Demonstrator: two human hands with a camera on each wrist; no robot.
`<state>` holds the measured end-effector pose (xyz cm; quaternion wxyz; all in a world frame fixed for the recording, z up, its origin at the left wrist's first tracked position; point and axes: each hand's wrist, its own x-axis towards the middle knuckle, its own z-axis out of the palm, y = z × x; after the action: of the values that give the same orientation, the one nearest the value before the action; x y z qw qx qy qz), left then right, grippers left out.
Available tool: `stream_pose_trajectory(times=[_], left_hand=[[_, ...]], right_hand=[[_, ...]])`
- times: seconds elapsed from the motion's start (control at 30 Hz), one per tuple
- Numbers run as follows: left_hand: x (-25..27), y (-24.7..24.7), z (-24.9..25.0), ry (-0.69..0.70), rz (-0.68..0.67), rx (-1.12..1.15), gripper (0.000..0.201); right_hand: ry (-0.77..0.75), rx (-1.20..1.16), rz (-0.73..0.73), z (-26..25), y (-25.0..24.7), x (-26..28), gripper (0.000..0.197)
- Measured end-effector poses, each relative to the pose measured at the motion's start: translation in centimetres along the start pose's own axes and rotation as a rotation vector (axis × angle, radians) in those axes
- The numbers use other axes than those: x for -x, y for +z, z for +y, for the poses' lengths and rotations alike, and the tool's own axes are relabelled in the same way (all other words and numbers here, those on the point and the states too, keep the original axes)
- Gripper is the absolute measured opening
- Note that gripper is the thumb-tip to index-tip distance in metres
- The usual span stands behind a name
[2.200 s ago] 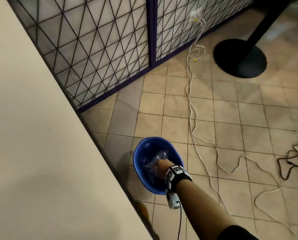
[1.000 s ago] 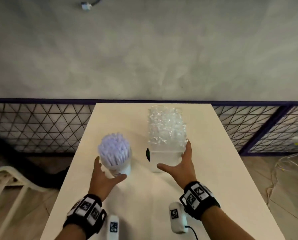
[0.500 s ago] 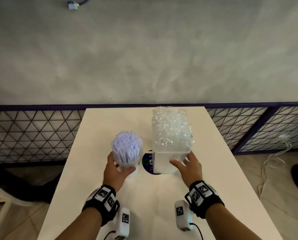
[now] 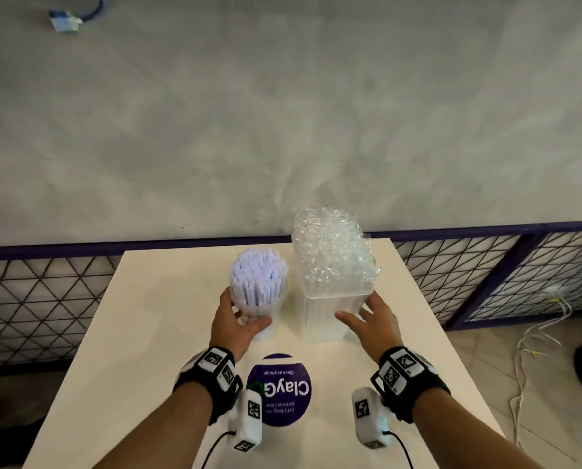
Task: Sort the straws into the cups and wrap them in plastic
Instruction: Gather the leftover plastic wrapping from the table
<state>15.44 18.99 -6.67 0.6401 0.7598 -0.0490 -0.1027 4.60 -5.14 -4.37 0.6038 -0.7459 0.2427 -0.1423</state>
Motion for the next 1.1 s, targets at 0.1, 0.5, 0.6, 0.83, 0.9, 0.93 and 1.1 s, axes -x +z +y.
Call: stream_pose_trajectory(times=[0.1, 0.5, 0.6, 0.83, 0.9, 0.93, 1.1], left_hand=[[-2.3, 0.8, 0.1, -0.001, -0.006, -0.015, 0.085], [-5.7, 1.7, -0.1, -0.007, 0.006, 0.008, 0.087], [-5.7, 1.7, 0.0, -0.005, 0.009, -0.003, 0.086], [-5.5, 1.8, 0.3, -0.010, 0.003, -0.028, 0.081], [-5.4, 1.8, 0.3, -0.012, -0.001, -0.018, 0.080], [-5.3, 1.8, 0.5, -0.012, -0.003, -0.016, 0.079], [-5.2, 1.7, 0.9, -0.026, -0.011, -0.028, 0.077]], right_hand=[[-0.008, -0.011, -0.004, 0.0, -0.1, -2.1, 0.068], [-0.033, -0.031, 0.006, -0.1, 0.5, -5.1, 0.064], [-0.027, -0.018, 0.010, -0.1, 0.5, -5.1, 0.067], [-0.029, 0.003, 0.017, -0.3, 0.5, -4.9, 0.070], [-0.028, 0.006, 0.018, -0.3, 0.6, -5.0, 0.070], [-0.028, 0.003, 0.016, -0.4, 0.6, -5.0, 0.070], [-0.022, 0.021, 0.016, -0.4, 0.6, -4.9, 0.070]])
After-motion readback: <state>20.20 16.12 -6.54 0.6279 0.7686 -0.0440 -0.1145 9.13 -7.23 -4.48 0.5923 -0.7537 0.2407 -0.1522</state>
